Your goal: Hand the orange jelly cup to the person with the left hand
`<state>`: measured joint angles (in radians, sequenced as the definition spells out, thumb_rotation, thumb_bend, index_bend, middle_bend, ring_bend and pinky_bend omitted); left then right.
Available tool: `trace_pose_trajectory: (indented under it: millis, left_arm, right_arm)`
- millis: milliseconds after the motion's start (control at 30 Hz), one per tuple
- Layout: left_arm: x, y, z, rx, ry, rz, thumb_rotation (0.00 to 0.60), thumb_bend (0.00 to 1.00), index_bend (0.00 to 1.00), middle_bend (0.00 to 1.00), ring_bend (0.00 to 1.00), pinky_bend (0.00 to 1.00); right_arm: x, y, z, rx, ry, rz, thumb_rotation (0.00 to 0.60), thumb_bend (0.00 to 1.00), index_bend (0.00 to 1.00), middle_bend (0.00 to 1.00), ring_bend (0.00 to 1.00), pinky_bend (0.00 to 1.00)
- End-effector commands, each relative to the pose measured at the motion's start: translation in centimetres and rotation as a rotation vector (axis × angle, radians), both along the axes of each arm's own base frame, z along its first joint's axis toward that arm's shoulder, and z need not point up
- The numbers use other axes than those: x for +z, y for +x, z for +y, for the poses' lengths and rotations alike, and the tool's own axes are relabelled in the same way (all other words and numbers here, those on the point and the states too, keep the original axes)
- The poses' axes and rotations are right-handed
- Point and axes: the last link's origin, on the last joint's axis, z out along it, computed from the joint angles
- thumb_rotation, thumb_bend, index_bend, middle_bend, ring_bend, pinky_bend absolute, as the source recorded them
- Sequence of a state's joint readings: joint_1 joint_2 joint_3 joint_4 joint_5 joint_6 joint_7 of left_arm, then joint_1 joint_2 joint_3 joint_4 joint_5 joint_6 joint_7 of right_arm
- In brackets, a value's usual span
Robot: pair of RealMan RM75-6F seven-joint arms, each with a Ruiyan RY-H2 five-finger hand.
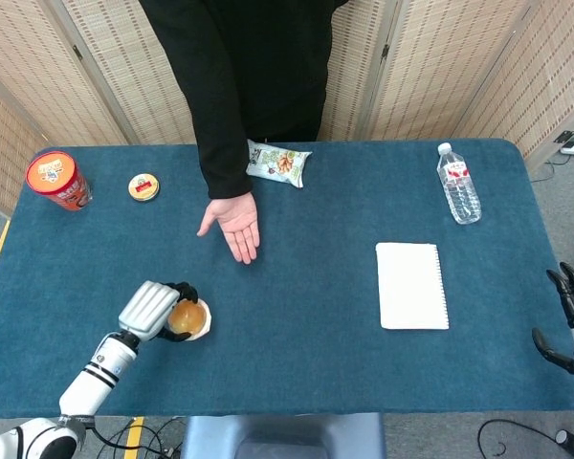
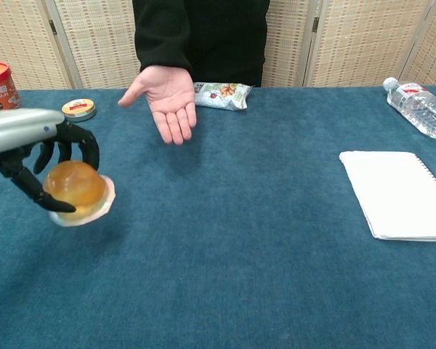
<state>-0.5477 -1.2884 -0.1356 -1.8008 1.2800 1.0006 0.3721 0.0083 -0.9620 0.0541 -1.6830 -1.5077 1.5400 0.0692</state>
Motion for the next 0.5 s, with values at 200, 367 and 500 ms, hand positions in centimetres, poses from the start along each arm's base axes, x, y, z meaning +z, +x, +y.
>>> trace_pose_trajectory:
  millis: [200, 367, 500]
  left_arm:
    - [2.7, 9.5, 3.8, -0.116, 0.025, 0.056, 0.600, 0.24, 0.52, 0.60, 0.54, 0.64]
    - [1.9, 12.7, 7.2, -0.109, -0.008, 0.060, 0.600, 0.24, 0.52, 0.60, 0.54, 0.64]
    - [1.4, 14.3, 9.5, -0.123, 0.001, 0.104, 0.600, 0.24, 0.52, 0.60, 0.54, 0.64]
  right_arm:
    - [-0.3, 0.1, -0.2, 0.005, 0.027, -0.002, 0.600, 0.28, 0.00, 0.00, 0.00, 0.00]
    - [-0.1, -0.2, -0.2, -0.012, 0.027, -0.008, 0.600, 0.28, 0.00, 0.00, 0.00, 0.00]
    - [0.0, -0.5, -0.4, -0.028, 0.028, -0.016, 0.600, 0.28, 0.00, 0.00, 0.00, 0.00]
